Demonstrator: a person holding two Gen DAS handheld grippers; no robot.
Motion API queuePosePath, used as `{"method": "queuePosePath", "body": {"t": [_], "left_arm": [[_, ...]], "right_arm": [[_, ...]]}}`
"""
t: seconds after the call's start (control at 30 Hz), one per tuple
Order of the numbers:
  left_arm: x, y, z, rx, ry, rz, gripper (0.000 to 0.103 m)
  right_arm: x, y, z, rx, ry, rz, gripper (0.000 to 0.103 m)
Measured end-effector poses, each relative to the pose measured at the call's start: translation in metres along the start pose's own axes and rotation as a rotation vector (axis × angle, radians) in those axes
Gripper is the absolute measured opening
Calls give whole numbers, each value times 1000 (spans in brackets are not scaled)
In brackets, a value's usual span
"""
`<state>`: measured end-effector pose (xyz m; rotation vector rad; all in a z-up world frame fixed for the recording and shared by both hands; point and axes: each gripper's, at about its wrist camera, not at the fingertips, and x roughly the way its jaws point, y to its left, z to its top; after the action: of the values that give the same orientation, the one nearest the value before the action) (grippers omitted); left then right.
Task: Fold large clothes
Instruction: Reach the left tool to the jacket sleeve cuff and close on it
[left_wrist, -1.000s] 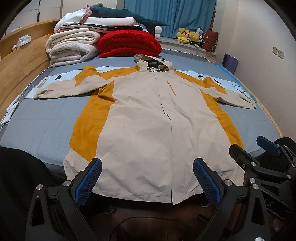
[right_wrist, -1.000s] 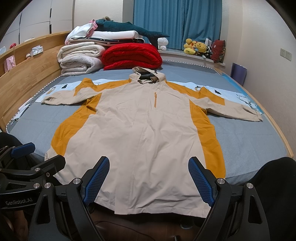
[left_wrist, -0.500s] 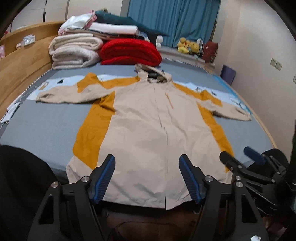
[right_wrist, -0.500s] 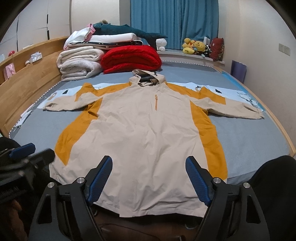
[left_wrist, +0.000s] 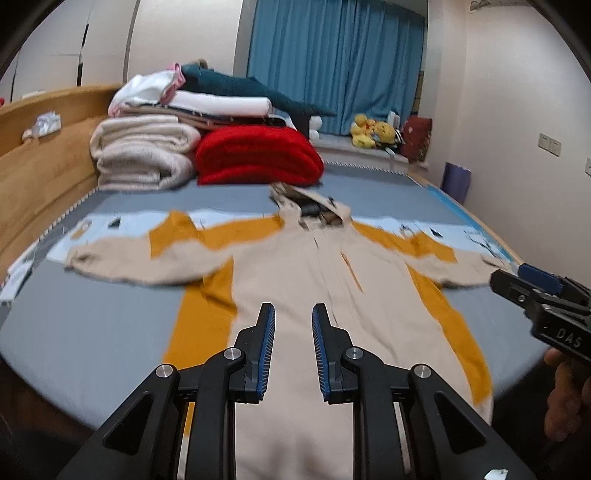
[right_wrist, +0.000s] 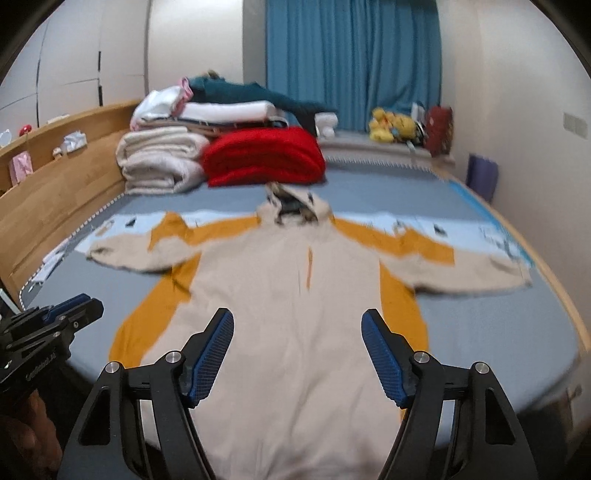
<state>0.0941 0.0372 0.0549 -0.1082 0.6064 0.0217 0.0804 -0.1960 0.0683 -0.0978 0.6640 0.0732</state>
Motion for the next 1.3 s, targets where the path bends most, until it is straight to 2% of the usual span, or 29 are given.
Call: {"method": "queuePosePath", "body": {"t": [0.17, 0.33, 0.47, 0.53, 0.6, 0.67, 0.73, 0.77, 0.87, 0.93, 1.0, 1.07, 1.23, 1.3], "left_arm": [[62, 39, 49, -13, -13, 40, 19], [139, 101, 83, -72, 45, 138, 19], [189, 164, 91, -158, 106, 207, 19], [208, 195, 86, -205, 130, 240, 19], [225, 228, 77, -221, 149, 307, 19], [239, 263, 65, -259, 181, 371, 19], [247, 292, 56, -331, 212, 399, 19], [252, 316, 52, -392, 222, 412, 19], [261, 357, 45, -457, 230, 470, 19], [269, 391, 34, -526, 250, 511, 19], [274, 420, 23, -611, 257, 523, 19], [275, 442, 13, -690, 253, 520, 20], [285, 492, -10, -841, 254, 507, 25], [287, 507, -18, -891, 243, 504, 25]], "right_arm": [[55, -7, 54, 3, -28, 1, 70], [120, -15, 99, 30, -27, 0, 65], [175, -10, 134, 26, -35, 9, 62], [202, -8, 146, 15, -44, 20, 62], [229, -7, 149, 18, -41, 55, 62], [254, -7, 145, 23, 14, 69, 61], [272, -6, 146, 28, 64, 115, 58], [277, -5, 147, 15, 69, 118, 57], [287, -2, 149, -29, 41, 102, 54], [294, 0, 144, -40, 52, 101, 48], [302, -1, 138, -31, 77, 112, 30], [313, -3, 136, -27, 103, 122, 23], [333, -2, 127, -42, 159, 120, 24], [345, -2, 121, -24, 209, 131, 30]]}}
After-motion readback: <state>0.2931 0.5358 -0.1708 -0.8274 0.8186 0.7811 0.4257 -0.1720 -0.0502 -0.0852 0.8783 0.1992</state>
